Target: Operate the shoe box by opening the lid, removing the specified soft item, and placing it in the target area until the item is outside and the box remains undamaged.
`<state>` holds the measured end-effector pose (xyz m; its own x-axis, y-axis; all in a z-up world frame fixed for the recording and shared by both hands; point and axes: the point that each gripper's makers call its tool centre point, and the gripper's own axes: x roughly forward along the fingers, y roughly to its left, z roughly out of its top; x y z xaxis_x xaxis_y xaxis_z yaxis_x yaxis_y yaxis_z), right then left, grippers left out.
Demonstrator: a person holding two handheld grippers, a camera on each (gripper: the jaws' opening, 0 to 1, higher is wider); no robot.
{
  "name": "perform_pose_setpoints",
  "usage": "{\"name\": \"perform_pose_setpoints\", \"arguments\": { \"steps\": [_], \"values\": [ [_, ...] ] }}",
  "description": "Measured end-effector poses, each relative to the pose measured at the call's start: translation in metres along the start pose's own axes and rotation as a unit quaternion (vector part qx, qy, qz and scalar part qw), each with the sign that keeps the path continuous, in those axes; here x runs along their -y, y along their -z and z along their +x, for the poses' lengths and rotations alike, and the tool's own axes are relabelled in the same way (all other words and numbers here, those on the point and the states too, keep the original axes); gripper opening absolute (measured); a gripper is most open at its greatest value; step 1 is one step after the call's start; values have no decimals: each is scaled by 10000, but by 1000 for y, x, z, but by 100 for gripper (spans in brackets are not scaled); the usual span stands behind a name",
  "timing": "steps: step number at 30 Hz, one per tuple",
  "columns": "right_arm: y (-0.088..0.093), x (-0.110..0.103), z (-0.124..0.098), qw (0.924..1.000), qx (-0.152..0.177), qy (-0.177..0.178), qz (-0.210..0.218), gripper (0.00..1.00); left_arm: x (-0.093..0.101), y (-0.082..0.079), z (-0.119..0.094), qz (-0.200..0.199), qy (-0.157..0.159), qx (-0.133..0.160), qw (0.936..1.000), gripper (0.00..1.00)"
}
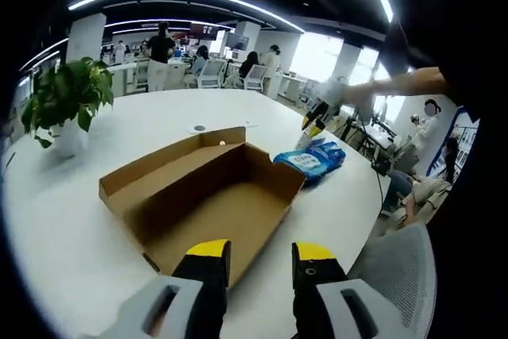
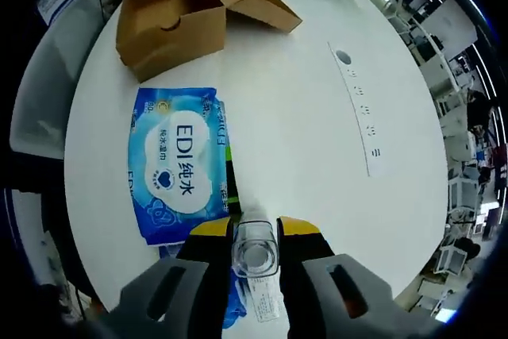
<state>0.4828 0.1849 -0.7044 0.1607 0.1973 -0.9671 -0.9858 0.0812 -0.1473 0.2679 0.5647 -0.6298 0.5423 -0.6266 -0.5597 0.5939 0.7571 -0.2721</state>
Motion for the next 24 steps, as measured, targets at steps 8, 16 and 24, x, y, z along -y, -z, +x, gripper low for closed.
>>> {"name": "perform_pose_setpoints", "arguments": {
  "steps": [8,16,24],
  "values": [
    [0,4,0,9998,-93,-131,-112,19,0,3,4,3,44,-74,10000,31],
    [2,11,3,9995,-163,-179,-209,20,-1,1,6,18,55,-76,10000,31],
    [1,10,3,9994,-172,-198,-230,20,1,2,7,-1,134,-105,9999,28]
  ]
}}
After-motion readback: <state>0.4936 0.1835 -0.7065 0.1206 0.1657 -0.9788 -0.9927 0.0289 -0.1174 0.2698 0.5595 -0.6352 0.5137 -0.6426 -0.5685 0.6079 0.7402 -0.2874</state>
